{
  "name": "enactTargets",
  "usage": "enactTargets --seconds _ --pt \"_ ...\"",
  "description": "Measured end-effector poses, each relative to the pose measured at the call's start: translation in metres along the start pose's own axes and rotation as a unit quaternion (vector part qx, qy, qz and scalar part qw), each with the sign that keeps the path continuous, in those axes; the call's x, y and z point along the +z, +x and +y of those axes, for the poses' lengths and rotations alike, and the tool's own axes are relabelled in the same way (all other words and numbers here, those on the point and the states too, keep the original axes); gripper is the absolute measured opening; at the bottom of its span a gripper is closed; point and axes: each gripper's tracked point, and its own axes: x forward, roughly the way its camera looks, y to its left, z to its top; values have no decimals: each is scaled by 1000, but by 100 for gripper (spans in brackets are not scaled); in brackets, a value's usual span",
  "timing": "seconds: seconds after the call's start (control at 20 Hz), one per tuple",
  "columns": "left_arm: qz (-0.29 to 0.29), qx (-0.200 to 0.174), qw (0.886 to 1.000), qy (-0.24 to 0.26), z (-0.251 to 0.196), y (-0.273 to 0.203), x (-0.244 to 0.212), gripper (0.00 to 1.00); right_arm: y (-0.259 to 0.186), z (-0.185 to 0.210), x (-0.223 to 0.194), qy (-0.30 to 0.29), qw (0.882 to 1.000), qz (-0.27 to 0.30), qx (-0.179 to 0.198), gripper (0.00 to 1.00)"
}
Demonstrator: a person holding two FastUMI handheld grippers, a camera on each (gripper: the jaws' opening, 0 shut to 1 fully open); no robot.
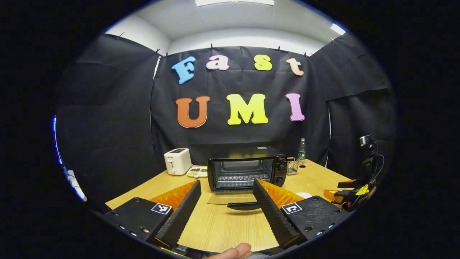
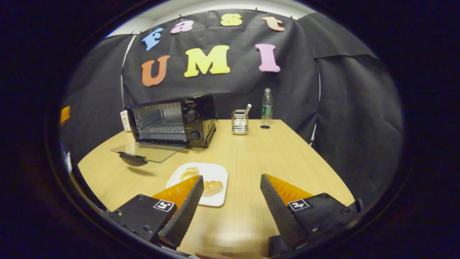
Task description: Open the electric oven with the left hand, put the food in, and close the electric oven.
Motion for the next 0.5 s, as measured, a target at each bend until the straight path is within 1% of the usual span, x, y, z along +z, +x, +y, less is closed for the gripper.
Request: enactTargets --seconds 0.05,0.1,0.2,0.3,0.35,0.5 --pt "-1 7 1000 1 3 -9 0 95 9 -2 -9 8 1000 19 0 99" --pt "-3 16 1000 1 8 -16 3 95 14 -3 -15 17 999 31 0 97" --pt "-17 22 1000 -6 12 -22 12 95 16 -3 -11 28 999 28 3 93" --pt "-13 18 1000 -12 10 -24 8 95 15 8 0 25 999 12 21 90" --pt "-11 19 1000 -14 10 -23 6 95 16 14 1 25 999 8 33 90" --pt "-5 13 1000 -14 5 -23 1 95 24 34 2 30 998 18 60 90"
